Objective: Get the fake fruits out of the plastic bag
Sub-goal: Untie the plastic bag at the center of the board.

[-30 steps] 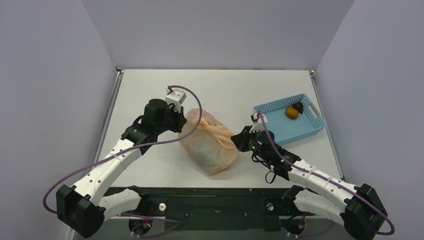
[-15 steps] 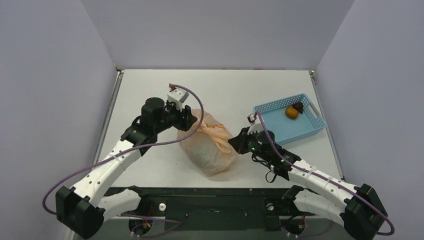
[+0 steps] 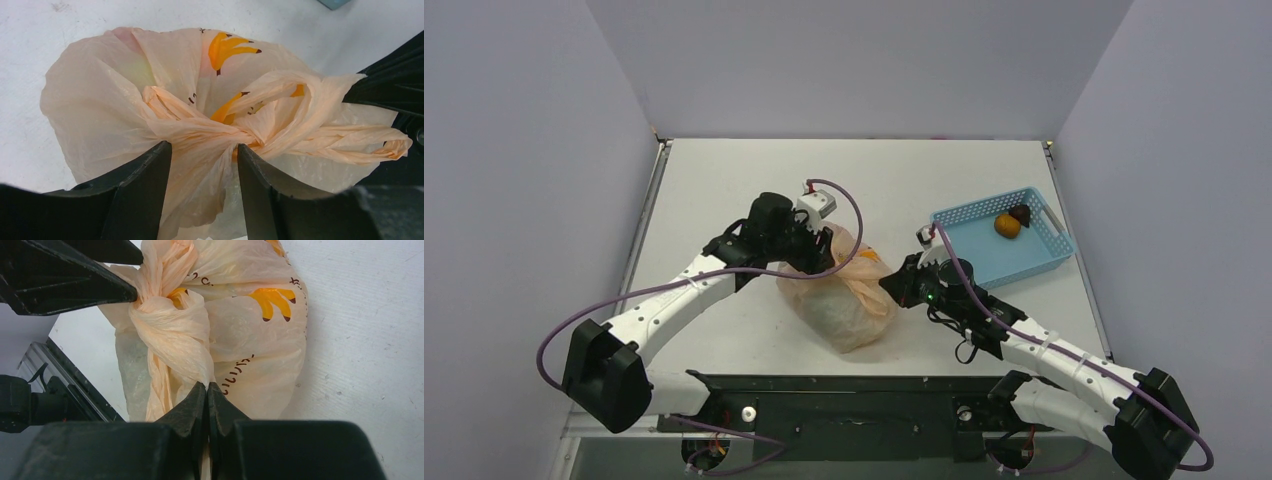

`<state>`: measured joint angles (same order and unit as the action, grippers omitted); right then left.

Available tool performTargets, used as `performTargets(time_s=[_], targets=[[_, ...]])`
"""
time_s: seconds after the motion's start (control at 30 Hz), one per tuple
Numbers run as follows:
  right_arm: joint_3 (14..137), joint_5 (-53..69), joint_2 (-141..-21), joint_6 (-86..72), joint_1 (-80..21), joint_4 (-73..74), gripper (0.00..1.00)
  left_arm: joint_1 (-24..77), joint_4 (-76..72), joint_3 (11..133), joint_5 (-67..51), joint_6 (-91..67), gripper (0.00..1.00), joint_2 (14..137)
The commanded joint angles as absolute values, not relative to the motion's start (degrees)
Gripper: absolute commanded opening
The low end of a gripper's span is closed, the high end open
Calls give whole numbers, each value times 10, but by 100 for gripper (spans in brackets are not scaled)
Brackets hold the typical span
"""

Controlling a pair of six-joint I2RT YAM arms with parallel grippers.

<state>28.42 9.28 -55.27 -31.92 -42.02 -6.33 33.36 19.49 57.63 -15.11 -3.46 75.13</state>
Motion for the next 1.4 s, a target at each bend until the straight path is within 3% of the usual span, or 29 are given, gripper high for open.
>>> performTargets(time_s=[0.0, 0.1, 0.2, 0.23, 0.53, 0.7, 0.83, 0.87, 0.97, 1.07, 1.27, 1.37], targets=[[307, 93, -546, -309, -419, -75, 0, 347, 227, 607, -176, -7, 49, 760], [304, 91, -543, -311, -419, -76, 0, 350, 239, 615, -176, -3, 42, 769], [303, 86, -536, -311, -419, -71, 0, 350, 247, 622, -136, -4, 6, 771], [303, 81, -534, -310, -419, -68, 0, 350, 243, 619, -122, -6, 2, 767], [238, -69, -463, -385, -419, -32, 0, 334, 157, 540, 124, -58, 0, 620], [216, -46, -456, -396, -419, -54, 0, 318, 99, 502, 46, -50, 0, 549], [273, -8, -481, -330, -418, -17, 0, 319, 96, 505, -34, -47, 0, 558], [298, -6, -483, -304, -419, 3, 3, 319, 99, 510, -38, -47, 0, 561], [341, 13, -491, -252, -419, 32, 31, 319, 111, 517, -46, -46, 0, 571], [399, 48, -527, -196, -423, 55, 52, 319, 109, 518, -56, -46, 0, 572], [478, 39, -600, -123, -495, 54, 68, 319, 110, 517, -57, -45, 0, 573], [516, -12, -641, -95, -537, 51, 70, 319, 109, 517, -59, -45, 0, 572]])
